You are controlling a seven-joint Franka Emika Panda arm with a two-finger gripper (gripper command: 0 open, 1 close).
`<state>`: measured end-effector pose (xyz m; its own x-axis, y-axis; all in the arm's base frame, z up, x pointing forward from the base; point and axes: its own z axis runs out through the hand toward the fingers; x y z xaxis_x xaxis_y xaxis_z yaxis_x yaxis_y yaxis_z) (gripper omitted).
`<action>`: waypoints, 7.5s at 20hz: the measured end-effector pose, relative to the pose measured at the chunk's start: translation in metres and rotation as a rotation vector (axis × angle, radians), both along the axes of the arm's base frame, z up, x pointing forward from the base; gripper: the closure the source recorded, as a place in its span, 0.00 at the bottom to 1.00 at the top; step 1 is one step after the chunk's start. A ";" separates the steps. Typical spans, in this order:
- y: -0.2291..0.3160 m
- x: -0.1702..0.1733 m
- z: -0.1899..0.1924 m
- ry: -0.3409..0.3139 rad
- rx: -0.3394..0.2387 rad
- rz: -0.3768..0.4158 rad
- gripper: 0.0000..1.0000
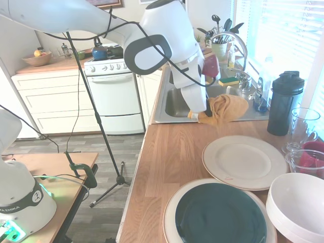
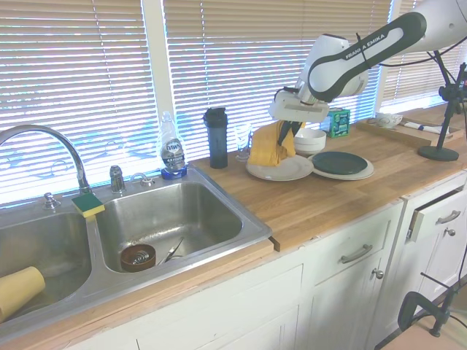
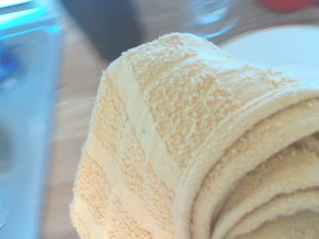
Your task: Wipe the white plate in clockwise motion
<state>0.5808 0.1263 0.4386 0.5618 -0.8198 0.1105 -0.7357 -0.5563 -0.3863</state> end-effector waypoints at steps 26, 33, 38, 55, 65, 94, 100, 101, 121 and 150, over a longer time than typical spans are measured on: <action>-0.035 0.058 -0.099 -0.033 -0.081 -0.095 1.00; -0.061 0.076 -0.096 -0.059 -0.118 -0.129 1.00; -0.076 0.075 -0.099 -0.051 -0.156 -0.132 1.00; -0.043 -0.006 -0.092 -0.013 -0.201 -0.088 1.00; 0.010 -0.031 -0.087 -0.002 -0.166 -0.067 1.00; -0.059 0.074 -0.094 -0.060 -0.173 -0.270 1.00; -0.069 0.054 -0.087 -0.050 -0.192 -0.267 1.00; -0.070 0.049 -0.084 -0.048 -0.194 -0.266 1.00; -0.006 -0.045 -0.081 0.019 -0.194 -0.203 1.00; 0.008 -0.121 -0.050 0.005 -0.123 -0.159 1.00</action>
<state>0.4594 0.1344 0.3885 0.4270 -0.8789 0.2127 -0.8199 -0.4755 -0.3187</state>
